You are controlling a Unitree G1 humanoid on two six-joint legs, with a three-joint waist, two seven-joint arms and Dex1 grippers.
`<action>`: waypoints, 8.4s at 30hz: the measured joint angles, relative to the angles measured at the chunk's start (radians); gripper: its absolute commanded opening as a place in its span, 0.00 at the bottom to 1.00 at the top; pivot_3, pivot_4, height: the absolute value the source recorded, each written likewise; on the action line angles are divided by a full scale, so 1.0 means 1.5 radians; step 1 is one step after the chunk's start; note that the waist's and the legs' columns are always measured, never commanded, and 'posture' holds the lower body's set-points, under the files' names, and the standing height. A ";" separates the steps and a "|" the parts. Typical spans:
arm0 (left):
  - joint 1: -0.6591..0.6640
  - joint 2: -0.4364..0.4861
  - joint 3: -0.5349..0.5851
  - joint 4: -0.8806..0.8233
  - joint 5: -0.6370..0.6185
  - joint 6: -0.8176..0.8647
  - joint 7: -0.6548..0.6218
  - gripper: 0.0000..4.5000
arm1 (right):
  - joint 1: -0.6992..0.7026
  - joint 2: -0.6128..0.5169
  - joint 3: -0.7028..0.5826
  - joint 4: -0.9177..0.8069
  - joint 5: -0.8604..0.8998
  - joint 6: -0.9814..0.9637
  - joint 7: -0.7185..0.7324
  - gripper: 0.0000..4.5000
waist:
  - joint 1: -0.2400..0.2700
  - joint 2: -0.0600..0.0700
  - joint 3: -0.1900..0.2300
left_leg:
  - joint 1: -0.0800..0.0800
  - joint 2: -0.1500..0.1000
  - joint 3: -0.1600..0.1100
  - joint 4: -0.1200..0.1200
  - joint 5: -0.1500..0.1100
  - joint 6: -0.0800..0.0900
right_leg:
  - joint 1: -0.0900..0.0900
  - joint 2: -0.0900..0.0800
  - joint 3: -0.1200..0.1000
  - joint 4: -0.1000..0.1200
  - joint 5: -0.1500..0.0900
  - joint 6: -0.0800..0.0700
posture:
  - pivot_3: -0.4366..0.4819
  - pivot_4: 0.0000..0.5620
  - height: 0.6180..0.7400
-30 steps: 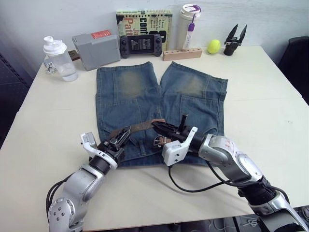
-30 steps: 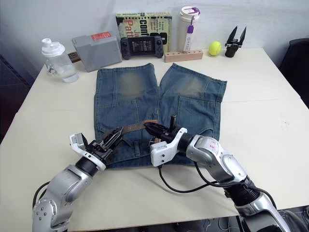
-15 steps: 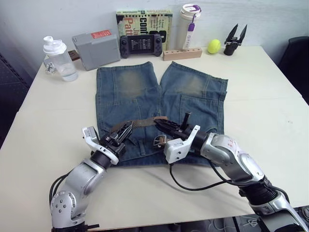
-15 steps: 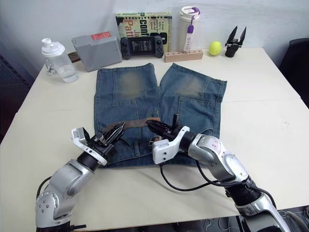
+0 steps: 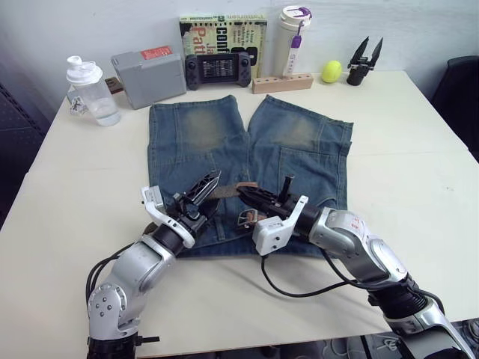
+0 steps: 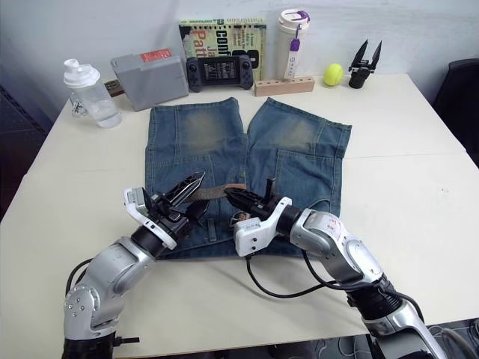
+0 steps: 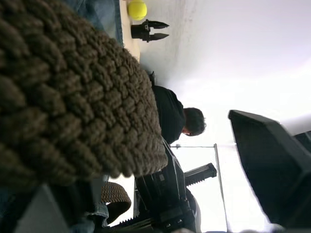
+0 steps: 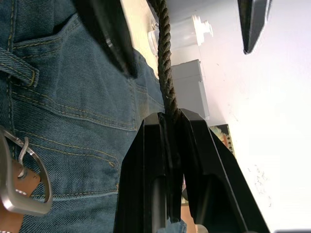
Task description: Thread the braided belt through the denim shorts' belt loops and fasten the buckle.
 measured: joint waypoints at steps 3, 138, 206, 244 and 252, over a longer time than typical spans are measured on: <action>-0.002 -0.011 -0.001 0.000 0.000 -0.013 0.010 0.96 | 0.000 0.000 0.000 0.000 0.000 0.000 0.001 0.00 | 0.001 0.000 0.000 | 0.000 0.000 0.000 0.000 0.000 0.000 | 0.000 0.000 0.000 0.000 0.000 0.000 | 0.48 0.27 0.88; -0.026 0.171 -0.093 0.048 0.844 0.194 -0.506 0.00 | 0.061 -0.053 -0.004 -0.061 0.275 0.214 0.254 1.00 | 0.017 0.007 0.005 | 0.003 -0.001 0.002 -0.008 0.003 -0.002 | -0.001 -0.001 -0.001 -0.001 0.000 0.001 | 0.48 0.27 0.88; -0.015 0.145 -0.075 0.033 0.870 0.215 -0.508 0.00 | 0.007 -0.011 0.023 0.009 0.205 0.119 0.257 0.01 | 0.014 0.007 0.004 | 0.005 -0.001 0.003 -0.007 0.003 -0.002 | 0.000 -0.001 0.000 0.000 0.000 0.001 | 0.48 0.27 0.88; 0.083 0.102 0.071 -0.028 0.668 0.281 -0.538 0.68 | 0.005 -0.015 0.030 0.031 0.160 0.100 0.243 0.00 | -0.001 0.007 0.003 | 0.002 0.000 0.001 -0.007 0.003 -0.002 | -0.001 -0.001 -0.001 0.000 0.000 0.001 | 0.48 0.27 0.88; 0.105 0.120 0.096 -0.036 0.581 0.299 -0.536 0.68 | 0.006 -0.015 0.030 0.032 0.160 0.100 0.239 0.00 | -0.001 0.007 0.003 | 0.001 0.000 -0.001 -0.006 0.003 -0.002 | -0.001 -0.001 -0.001 0.000 0.000 0.000 | 0.48 0.27 0.88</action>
